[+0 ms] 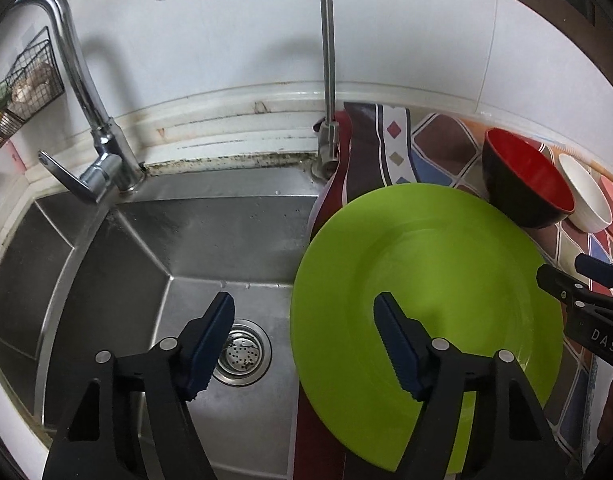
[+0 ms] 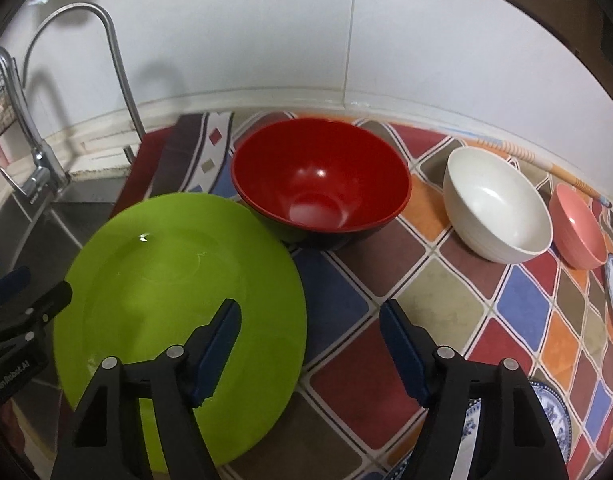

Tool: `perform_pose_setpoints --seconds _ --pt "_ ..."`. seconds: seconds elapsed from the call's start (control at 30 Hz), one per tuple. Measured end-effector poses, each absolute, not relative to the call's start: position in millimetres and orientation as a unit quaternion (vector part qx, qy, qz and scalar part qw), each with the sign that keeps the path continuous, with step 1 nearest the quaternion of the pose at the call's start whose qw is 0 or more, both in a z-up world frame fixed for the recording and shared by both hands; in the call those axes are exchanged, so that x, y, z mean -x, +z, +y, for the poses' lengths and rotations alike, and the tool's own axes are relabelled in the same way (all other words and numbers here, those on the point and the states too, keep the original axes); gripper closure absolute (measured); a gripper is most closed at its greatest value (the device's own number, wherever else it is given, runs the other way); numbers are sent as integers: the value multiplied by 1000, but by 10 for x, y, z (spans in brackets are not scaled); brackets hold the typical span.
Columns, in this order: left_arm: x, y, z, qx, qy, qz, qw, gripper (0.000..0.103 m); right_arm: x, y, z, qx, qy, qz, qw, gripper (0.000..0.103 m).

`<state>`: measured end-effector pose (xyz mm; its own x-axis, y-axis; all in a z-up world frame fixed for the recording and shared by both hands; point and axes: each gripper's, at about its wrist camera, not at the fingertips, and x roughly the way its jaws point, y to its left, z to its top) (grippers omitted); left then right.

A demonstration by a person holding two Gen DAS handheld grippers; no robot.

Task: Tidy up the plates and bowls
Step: 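Close both grippers on the rim of the lime-green plate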

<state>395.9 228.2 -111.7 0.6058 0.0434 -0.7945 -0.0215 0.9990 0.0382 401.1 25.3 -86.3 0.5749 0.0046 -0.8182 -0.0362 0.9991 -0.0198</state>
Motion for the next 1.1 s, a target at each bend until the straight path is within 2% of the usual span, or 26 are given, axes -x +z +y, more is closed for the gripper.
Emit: perform_pose_setpoints --seconds 0.4,0.77,0.9,1.1 --pt "-4065 -1242 2295 -1 5 464 886 44 -4127 -1030 257 6 28 483 875 43" --pt "-4104 -1313 2311 13 -12 478 878 63 -4191 -1148 304 -6 50 498 866 49" --pt "-4093 -1316 2314 14 -13 476 879 65 -4174 -1150 329 -8 65 496 866 61" --pt "-4029 -1274 2303 6 -4 469 883 65 -4171 -1149 331 -13 65 497 865 63"
